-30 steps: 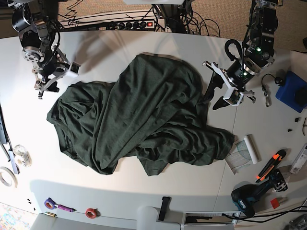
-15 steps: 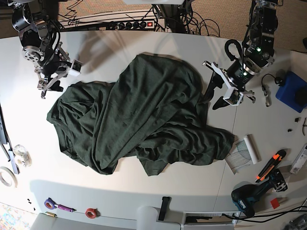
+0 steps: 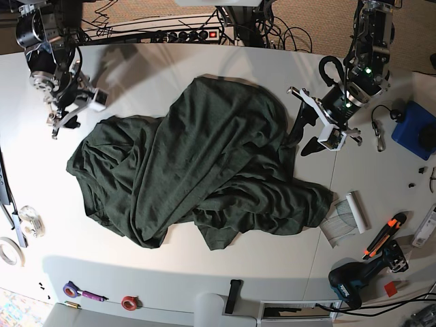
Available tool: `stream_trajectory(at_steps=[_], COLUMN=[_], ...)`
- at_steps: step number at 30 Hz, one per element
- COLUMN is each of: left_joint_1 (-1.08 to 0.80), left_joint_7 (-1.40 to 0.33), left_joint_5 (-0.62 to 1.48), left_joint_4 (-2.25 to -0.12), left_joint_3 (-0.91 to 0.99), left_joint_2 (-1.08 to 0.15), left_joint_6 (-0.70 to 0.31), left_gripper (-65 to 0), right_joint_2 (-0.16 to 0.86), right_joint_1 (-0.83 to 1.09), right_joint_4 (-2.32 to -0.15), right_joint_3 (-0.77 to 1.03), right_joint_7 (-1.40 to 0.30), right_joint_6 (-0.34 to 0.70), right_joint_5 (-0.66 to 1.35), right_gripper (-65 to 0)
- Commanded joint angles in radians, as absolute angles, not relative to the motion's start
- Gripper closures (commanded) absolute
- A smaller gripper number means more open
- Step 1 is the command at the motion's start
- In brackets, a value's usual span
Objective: Layout the t-shirt on the table in an organized manner, then fold the t-shirt properly
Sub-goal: 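Release the shirt and raise the right gripper, then reach the left gripper to the shirt hem near the cutter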
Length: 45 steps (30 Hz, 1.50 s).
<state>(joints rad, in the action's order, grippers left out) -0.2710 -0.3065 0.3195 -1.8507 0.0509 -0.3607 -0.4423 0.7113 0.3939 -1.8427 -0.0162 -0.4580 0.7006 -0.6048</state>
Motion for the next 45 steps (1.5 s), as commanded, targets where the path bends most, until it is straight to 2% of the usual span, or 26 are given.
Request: stream_trajectory(at_steps=[1, 5, 9, 14, 18, 19, 21, 22, 23, 24, 25, 29, 35, 45], left_joint_1=[-0.266, -0.266, -0.266, -0.266, -0.266, -0.266, -0.266, -0.266, -0.265, -0.265, -0.266, -0.267, -0.263, -0.248], left_joint_7=[-0.281, -0.281, -0.281, -0.281, -0.281, -0.281, -0.281, -0.281, -0.279, -0.277, -0.276, -0.257, -0.106, -0.12], left_joint_5=[0.334, 0.334, 0.334, 0.334, 0.334, 0.334, 0.334, 0.333, 0.333, 0.33, 0.319, 0.208, -0.093, -0.13], left_joint_4=[-1.865, -1.865, -1.865, -1.865, -1.865, -1.865, -1.865, -1.866, -1.866, -1.866, -1.868, -1.883, -1.887, -1.886], left_joint_3=[0.055, 0.055, 0.055, 0.055, 0.055, 0.055, 0.055, 0.055, 0.055, 0.055, 0.055, 0.029, -0.117, -0.327], left_joint_2=[-0.368, -0.368, -0.368, -0.368, -0.368, -0.369, -0.369, -0.37, -0.374, -0.377, -0.38, -0.402, -0.484, -0.51], left_joint_6=[-0.446, -0.445, -0.445, -0.445, -0.446, -0.447, -0.479, -0.53, -0.602, -0.684, -0.698, -0.698, -0.698, -0.698], left_gripper=[-23.4, -23.4, -23.4, -23.4, -23.4, -23.4, -23.4, -23.4, -23.4, -23.4, -23.4, -23.5, -26.2, -26.2], right_joint_2=[0.728, 0.729, 0.728, 0.728, 0.727, 0.725, 0.723, 0.723, 0.723, 0.723, 0.723, 0.723, 0.723, 0.723], right_joint_1=[0.377, 0.334, 0.285, 0.213, 0.173, 0.167, 0.16, 0.16, 0.16, 0.16, 0.16, 0.16, 0.16, 0.16], right_joint_4=[-1.844, -1.807, -1.748, -1.682, -1.674, -1.674, -1.674, -1.674, -1.674, -1.674, -1.674, -1.674, -1.674, -1.674], right_joint_3=[-0.008, -0.04, -0.15, -0.308, -0.356, -0.358, -0.358, -0.358, -0.358, -0.358, -0.358, -0.358, -0.358, -0.358], right_joint_7=[-0.437, -0.414, -0.437, -0.532, -0.548, -0.549, -0.55, -0.549, -0.548, -0.548, -0.546, -0.542, -0.508, -0.509], right_joint_6=[0.684, 0.684, 0.677, 0.533, 0.509, 0.509, 0.509, 0.508, 0.508, 0.508, 0.508, 0.508, 0.508, 0.509], right_joint_5=[-0.614, -0.614, -0.614, -0.645, -0.653, -0.65, -0.651, -0.651, -0.651, -0.651, -0.651, -0.647, -0.643, -0.643], right_gripper=[-33.5, -33.5, -33.5, -33.5, -32.9, -28.4, -11.0, -2.8, 0.0, 0.0, 0.0, 0.0, 0.0, 0.0])
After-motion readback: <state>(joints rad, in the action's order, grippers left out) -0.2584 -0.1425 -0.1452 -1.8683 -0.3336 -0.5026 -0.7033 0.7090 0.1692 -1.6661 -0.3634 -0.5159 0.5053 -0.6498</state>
